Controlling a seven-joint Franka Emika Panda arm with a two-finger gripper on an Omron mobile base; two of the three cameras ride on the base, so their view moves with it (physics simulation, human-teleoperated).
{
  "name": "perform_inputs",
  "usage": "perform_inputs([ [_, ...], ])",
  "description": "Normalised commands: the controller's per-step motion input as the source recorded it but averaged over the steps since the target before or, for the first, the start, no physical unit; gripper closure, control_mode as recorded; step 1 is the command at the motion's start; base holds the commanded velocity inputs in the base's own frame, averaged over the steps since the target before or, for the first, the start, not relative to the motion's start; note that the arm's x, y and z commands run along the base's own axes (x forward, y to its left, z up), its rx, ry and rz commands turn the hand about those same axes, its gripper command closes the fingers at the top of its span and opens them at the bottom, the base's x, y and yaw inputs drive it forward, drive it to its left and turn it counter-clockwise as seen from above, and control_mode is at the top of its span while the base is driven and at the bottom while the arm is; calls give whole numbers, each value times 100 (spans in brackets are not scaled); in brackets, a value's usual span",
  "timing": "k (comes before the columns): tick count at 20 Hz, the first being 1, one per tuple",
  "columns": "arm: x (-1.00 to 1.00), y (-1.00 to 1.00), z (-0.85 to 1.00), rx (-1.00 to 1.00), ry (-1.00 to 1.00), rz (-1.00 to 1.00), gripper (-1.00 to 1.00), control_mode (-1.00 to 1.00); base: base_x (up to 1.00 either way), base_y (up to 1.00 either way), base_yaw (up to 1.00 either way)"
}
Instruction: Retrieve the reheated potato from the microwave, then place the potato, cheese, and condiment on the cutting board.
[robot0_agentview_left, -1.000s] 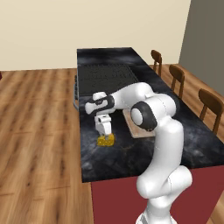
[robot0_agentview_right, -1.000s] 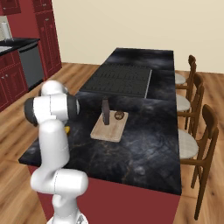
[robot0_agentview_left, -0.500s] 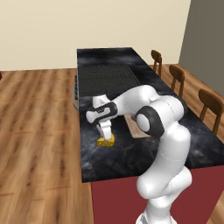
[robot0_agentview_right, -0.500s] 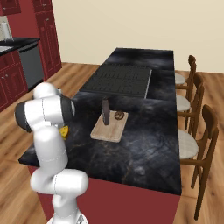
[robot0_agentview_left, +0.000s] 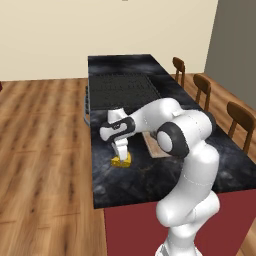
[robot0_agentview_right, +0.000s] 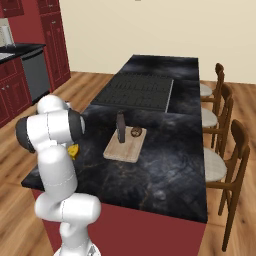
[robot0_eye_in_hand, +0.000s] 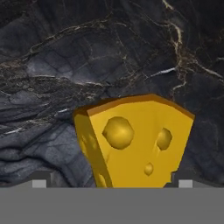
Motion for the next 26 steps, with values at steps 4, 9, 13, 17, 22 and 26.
perform_inputs([
  [4, -2, -7, -2, 5, -15, 0, -100, -100, 0, 0, 0],
  [9, -1, -8, -7, 6, -4, -1, -100, -100, 0, 0, 0],
  [13, 0, -9, -28, 4, 0, -4, -100, -100, 0, 0, 0],
  [17, 5, -15, -32, 4, 1, -3, -100, -100, 0, 0, 0],
  [22, -4, -3, -31, 1, 0, -3, 100, -100, 0, 0, 0],
  [26, -11, 0, -15, 0, 0, -2, 100, -100, 0, 0, 0],
])
